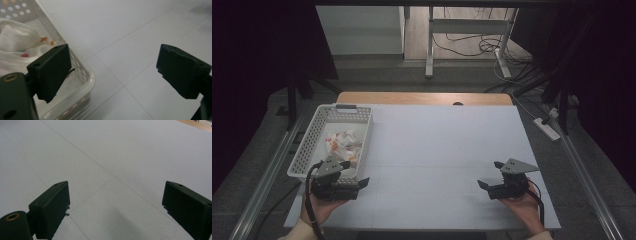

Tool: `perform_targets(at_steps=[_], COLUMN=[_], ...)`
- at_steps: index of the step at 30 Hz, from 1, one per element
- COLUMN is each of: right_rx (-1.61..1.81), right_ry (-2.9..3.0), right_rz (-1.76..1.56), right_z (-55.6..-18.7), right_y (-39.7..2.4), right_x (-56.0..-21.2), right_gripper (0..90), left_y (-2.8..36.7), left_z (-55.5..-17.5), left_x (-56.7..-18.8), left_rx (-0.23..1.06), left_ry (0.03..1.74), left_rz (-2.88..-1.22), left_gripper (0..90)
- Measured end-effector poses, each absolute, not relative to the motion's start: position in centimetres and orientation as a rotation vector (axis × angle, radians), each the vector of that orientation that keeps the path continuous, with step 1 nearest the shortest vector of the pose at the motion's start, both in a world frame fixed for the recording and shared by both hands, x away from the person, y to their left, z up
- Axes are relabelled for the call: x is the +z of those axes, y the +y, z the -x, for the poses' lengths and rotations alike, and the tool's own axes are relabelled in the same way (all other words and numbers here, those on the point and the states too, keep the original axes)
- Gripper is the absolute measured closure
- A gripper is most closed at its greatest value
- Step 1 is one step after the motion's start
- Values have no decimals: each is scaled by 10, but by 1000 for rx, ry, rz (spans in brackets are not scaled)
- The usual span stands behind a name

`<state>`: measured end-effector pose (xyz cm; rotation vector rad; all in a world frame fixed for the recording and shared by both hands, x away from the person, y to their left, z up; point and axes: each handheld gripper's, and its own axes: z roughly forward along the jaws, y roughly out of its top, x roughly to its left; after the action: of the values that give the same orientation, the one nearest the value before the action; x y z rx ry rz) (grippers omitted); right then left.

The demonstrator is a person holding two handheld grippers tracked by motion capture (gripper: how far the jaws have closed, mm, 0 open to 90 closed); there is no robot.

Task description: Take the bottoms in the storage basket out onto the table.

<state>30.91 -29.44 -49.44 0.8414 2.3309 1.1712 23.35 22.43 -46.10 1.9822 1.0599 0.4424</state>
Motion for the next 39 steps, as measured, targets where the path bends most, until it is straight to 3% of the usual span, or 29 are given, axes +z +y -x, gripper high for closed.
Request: perform_targets(at_steps=[39], right_rx=[1169], right_ry=[2348], right_rz=[-844], right_z=[-311], right_y=[-293], right_x=[-497], right_gripper=[75], left_y=[230], left_z=[-244], left_x=[-435], left_rx=[458], left_ry=[1040], left_rz=[-1956], left_gripper=[119])
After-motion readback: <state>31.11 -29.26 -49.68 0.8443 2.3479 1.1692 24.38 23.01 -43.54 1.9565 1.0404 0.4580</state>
